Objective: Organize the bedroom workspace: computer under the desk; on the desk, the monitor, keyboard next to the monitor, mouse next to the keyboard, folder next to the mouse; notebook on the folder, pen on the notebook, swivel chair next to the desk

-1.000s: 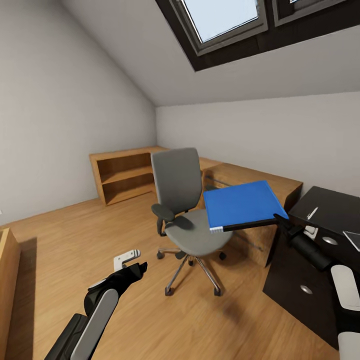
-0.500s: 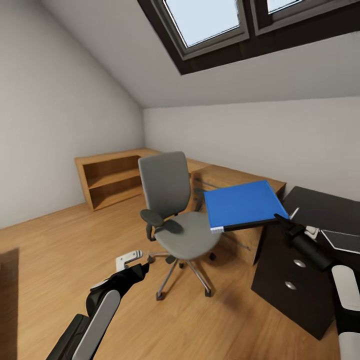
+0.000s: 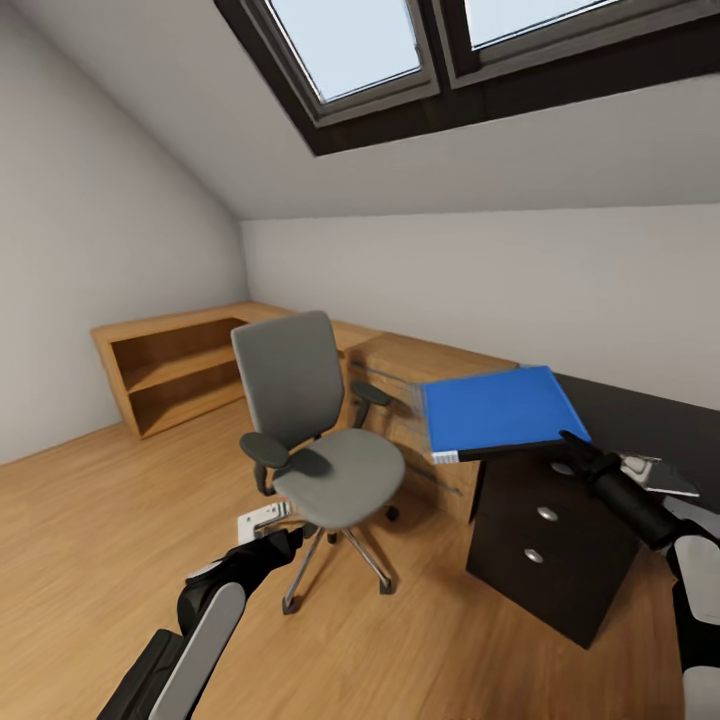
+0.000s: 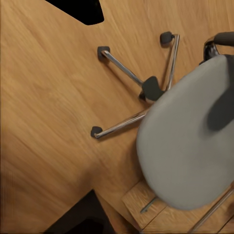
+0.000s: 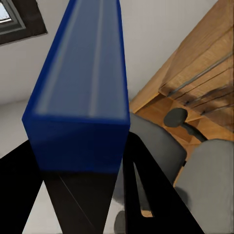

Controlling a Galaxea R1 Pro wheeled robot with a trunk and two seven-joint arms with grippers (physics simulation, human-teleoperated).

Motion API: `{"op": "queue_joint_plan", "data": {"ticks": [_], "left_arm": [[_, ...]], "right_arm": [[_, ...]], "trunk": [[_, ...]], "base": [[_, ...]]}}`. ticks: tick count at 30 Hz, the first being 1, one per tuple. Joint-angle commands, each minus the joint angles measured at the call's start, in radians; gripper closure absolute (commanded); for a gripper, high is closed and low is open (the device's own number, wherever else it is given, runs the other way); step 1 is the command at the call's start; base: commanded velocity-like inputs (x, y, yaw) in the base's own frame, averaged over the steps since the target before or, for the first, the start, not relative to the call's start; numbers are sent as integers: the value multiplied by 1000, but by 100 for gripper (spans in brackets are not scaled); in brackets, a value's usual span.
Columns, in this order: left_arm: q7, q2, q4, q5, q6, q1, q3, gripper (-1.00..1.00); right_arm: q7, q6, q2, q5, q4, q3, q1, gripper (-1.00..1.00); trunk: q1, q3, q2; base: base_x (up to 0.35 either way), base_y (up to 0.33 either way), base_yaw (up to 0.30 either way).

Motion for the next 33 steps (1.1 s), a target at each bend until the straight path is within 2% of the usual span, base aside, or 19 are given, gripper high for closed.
{"op": "queue_joint_plan", "data": {"ticks": [1, 6, 15, 17, 18, 19, 20, 22, 26, 29, 33], "left_arm": [[10, 1, -1, 10, 0, -1, -3, -100], [11, 1, 0, 11, 0, -1, -3, -100], [11, 1, -1, 10, 0, -1, -6, -100], [11, 1, -1, 10, 0, -1, -18, -100], [11, 1, -1, 10, 0, -1, -19, -100], [12, 1, 0, 10, -1, -1, -23, -100], [12, 1, 0, 10, -1, -1, -24, -100], [12, 1, 0, 10, -1, -1, -26, -100], [13, 1, 0, 10, -1, -1, -38, -100], [13, 1, 0, 10, -1, -1, -39, -100], [13, 1, 0, 10, -1, -1, -40, -100]], "right_arm": [[-8, 5, 1, -1, 1, -8, -1, 100], [-60, -29, 1, -2, 6, -20, -1, 100], [-78, -71, 5, -7, 14, -21, -1, 100], [-136, -232, 55, -14, 2, -25, -1, 100], [-155, -264, 68, -17, -5, -28, -1, 100], [-289, -388, 150, -55, -67, -53, -1, 100], [-317, -403, 165, -61, -79, -61, -1, 100], [-471, -464, 229, -83, -126, -126, -1, 100], [-517, -566, 259, -88, -135, -145, -1, 100], [-521, -604, 271, -89, -135, -146, -1, 100], [-525, -634, 278, -90, -134, -146, -1, 100]], "trunk": [[-4, 2, 7], [-23, 18, 42], [-58, 46, 105], [-65, 52, 119], [-69, 55, 126], [-73, 59, 133], [-77, 62, 140], [-85, 68, 154], [-100, 81, 182], [-111, 92, 203], [-111, 93, 203]], "base": [[0, 0, -265], [0, 0, -255], [0, 0, -53], [0, 0, -2], [0, 0, -1], [0, 0, 0], [0, 0, 0], [0, 0, 0], [0, 0, -37], [0, 0, -170], [0, 0, -238]]}}
